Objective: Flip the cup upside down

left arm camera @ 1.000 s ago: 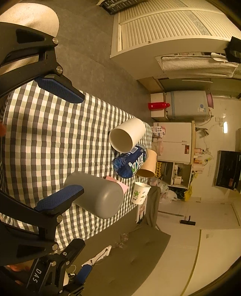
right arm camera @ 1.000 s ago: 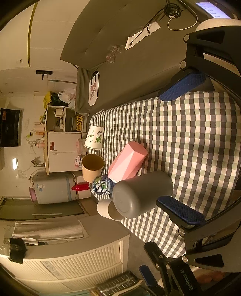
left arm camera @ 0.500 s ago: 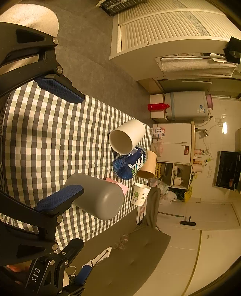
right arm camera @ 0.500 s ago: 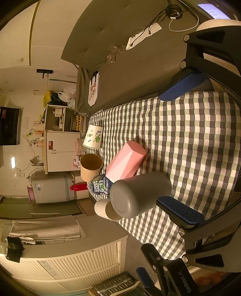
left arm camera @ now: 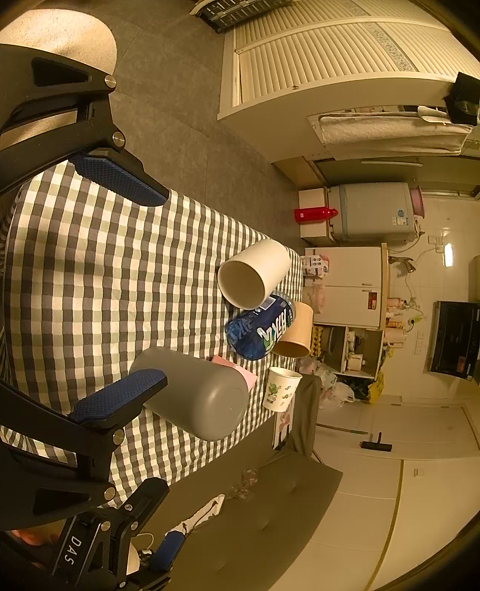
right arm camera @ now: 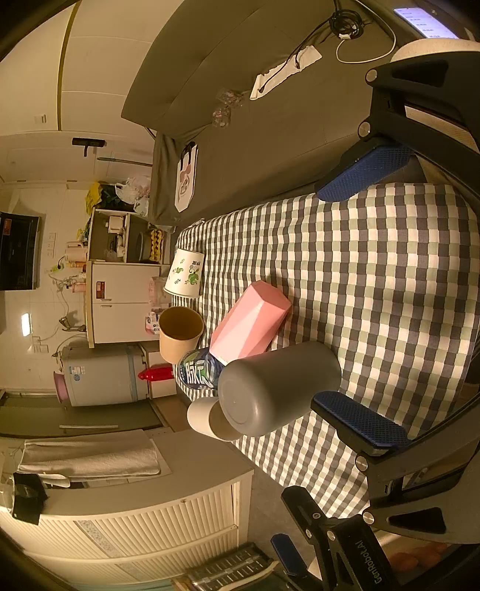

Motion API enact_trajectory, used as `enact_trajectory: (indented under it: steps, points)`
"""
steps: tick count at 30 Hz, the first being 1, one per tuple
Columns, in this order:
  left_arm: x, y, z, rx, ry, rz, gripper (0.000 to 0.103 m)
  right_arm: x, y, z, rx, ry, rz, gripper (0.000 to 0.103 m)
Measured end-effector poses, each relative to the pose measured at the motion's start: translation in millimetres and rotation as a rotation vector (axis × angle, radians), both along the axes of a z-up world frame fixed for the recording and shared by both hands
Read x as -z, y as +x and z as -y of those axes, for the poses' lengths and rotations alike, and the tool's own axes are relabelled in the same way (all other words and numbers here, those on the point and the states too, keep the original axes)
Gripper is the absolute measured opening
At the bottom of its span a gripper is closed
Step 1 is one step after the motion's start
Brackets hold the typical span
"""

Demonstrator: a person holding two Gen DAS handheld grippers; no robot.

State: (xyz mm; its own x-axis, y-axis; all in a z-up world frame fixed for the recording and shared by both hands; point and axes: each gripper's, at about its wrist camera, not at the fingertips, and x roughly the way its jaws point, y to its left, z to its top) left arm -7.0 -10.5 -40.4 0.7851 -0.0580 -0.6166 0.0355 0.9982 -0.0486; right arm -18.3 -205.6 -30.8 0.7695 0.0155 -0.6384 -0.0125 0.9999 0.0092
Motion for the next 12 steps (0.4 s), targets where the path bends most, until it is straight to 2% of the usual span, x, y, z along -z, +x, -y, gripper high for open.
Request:
enact_trajectory:
  steps: [12]
  points:
    - [0.8, -2.7, -5.9, -0.004, 0.011, 0.003, 0.092, 4.0, 0.5, 0.3, 0.001, -0.006, -0.007, 0.103]
